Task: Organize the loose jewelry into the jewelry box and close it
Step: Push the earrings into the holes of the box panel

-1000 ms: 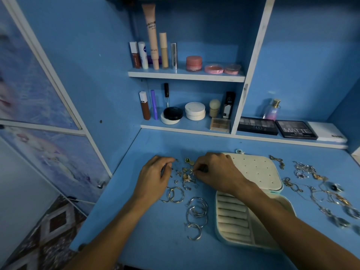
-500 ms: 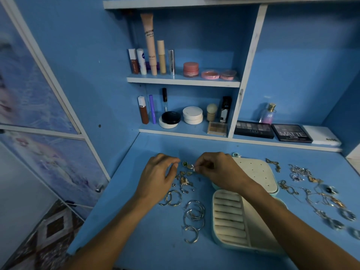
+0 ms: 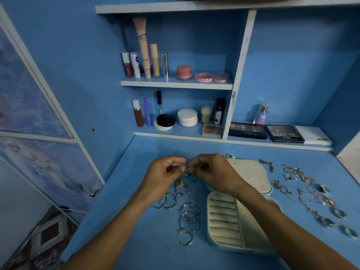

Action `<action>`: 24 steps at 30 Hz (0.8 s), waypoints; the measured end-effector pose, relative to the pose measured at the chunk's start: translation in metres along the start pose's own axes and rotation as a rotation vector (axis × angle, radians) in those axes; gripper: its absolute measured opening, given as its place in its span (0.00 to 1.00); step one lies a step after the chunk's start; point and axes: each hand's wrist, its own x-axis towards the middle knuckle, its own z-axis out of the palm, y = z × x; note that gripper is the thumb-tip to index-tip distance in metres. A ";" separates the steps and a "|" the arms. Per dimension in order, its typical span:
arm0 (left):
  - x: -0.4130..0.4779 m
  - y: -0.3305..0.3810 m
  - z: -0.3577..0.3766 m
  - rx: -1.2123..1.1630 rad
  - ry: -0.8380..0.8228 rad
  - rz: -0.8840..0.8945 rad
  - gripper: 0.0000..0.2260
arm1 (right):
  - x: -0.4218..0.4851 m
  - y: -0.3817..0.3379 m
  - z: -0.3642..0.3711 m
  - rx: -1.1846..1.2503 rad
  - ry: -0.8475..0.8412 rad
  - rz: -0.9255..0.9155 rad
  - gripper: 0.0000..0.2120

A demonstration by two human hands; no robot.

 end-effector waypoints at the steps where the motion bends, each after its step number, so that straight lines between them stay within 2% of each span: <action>1: 0.000 0.000 0.000 0.023 -0.005 0.013 0.09 | 0.000 0.002 -0.001 -0.023 0.008 -0.003 0.06; 5: 0.002 0.003 -0.001 0.051 -0.020 0.044 0.09 | -0.002 0.011 -0.006 -0.102 0.052 -0.005 0.07; 11: 0.005 0.010 0.008 0.083 -0.060 0.049 0.09 | -0.006 0.013 -0.004 -0.005 0.072 -0.027 0.09; 24: 0.008 0.002 -0.019 0.190 -0.020 0.046 0.06 | -0.001 0.002 0.014 0.016 0.090 -0.037 0.06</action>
